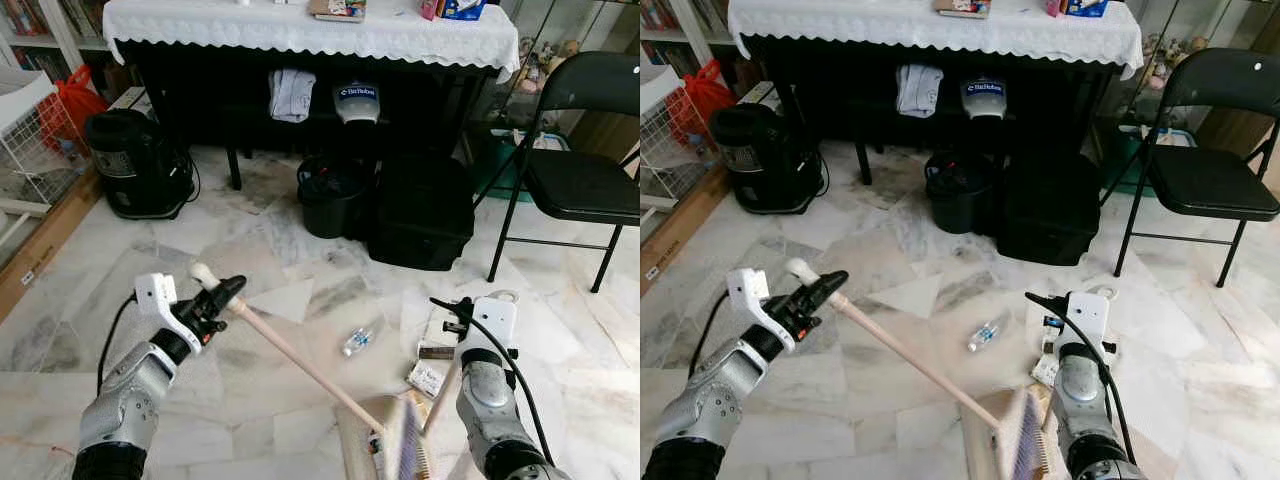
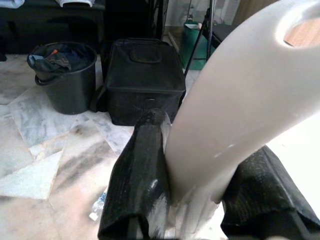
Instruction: Sweep floor
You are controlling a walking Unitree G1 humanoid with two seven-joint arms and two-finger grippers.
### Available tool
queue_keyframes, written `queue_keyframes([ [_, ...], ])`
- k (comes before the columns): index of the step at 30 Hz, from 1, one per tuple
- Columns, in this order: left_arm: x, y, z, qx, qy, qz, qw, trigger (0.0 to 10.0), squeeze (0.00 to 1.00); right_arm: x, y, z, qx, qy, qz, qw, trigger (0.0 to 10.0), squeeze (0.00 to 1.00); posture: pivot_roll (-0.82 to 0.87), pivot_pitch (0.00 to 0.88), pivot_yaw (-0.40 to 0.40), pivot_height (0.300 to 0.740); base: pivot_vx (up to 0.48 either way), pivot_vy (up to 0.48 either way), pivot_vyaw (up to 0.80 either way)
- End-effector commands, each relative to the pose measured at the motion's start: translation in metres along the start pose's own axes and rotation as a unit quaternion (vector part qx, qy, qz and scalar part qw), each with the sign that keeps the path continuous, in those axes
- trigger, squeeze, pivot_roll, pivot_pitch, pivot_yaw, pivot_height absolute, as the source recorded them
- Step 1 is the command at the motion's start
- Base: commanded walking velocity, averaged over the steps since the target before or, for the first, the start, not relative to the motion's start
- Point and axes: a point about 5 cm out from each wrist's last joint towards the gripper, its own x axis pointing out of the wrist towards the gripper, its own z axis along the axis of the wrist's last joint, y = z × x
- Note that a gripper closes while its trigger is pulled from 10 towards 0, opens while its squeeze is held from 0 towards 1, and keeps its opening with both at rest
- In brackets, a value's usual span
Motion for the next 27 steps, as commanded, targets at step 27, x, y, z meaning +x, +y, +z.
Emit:
queue_keyframes([
  [27,0.013,-0.012,0.004,0.224,-0.101,0.127,0.961,10.0,0.0,-0.004,0.002,0.011,0.06,-0.06,0.015,0.996,10.0,0.0,-0.08,0.0,-0.025,0.74,0.0,0.0,0.0],
])
